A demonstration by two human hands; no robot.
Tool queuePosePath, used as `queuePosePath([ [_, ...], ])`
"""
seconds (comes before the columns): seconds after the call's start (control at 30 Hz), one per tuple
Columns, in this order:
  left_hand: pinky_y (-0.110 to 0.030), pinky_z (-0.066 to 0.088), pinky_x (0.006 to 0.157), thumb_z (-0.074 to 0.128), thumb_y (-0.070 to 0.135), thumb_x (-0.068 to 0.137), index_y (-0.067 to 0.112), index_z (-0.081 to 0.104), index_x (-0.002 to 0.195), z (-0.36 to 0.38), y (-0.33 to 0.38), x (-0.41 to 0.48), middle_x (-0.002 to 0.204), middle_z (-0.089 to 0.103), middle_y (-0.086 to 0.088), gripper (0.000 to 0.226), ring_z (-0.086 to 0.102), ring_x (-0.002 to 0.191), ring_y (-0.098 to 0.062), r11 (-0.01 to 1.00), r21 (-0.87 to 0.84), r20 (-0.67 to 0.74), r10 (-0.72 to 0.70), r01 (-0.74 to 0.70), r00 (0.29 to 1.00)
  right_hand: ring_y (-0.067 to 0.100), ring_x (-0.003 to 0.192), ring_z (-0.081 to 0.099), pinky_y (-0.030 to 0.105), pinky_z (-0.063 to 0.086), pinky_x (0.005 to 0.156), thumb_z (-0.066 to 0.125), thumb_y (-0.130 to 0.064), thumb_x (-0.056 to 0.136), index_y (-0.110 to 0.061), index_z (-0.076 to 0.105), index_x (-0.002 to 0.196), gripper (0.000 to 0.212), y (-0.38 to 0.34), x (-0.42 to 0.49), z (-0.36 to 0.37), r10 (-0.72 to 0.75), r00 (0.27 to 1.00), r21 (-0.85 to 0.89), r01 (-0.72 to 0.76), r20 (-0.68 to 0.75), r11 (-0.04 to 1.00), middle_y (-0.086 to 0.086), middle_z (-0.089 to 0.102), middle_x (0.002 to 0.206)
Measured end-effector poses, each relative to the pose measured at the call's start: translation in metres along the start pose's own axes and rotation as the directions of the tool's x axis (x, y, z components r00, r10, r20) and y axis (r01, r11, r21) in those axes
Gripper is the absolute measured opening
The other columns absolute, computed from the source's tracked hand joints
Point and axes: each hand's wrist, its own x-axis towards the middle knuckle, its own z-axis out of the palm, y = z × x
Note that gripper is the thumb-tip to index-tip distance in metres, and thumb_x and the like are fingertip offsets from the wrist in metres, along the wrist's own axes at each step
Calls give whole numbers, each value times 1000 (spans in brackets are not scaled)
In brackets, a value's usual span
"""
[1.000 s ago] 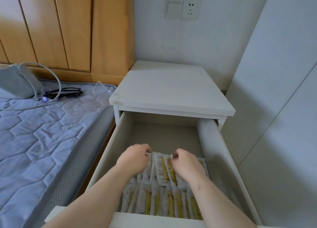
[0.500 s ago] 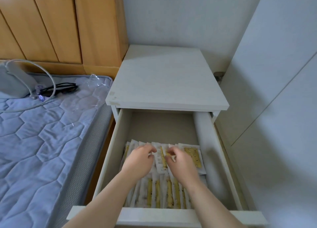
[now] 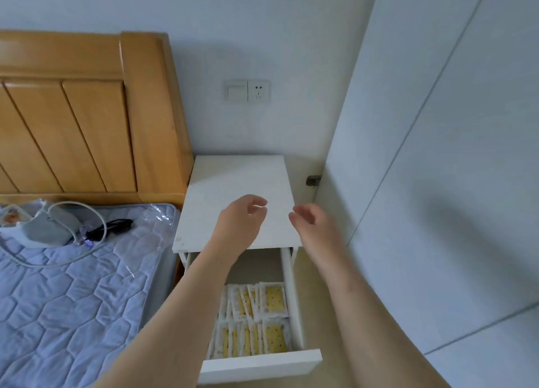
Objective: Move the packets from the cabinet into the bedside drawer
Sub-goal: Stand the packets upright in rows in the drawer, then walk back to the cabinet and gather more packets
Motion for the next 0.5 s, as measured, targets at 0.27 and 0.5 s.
queuePosePath([
  [0.27, -25, 47, 74, 51, 24, 93, 27, 62, 108, -50, 200, -69, 101, 64, 8, 19, 61, 96, -15, 948, -250, -21, 197, -196, 980, 13, 97, 58, 24, 45, 77, 54, -26, 90, -22, 59, 112, 22, -155, -62, -145, -95, 976, 142, 124, -194, 982, -9, 60, 106],
  [0.5, -24, 46, 76, 50, 23, 94, 25, 61, 106, -58, 314, -131, 99, 64, 7, 16, 62, 97, -13, 810, -382, 34, 494, -445, 869, 13, 99, 59, 25, 45, 78, 56, -27, 89, -25, 61, 104, 16, -220, -138, -237, -160, 871, 139, 250, -465, 958, -15, 60, 96],
])
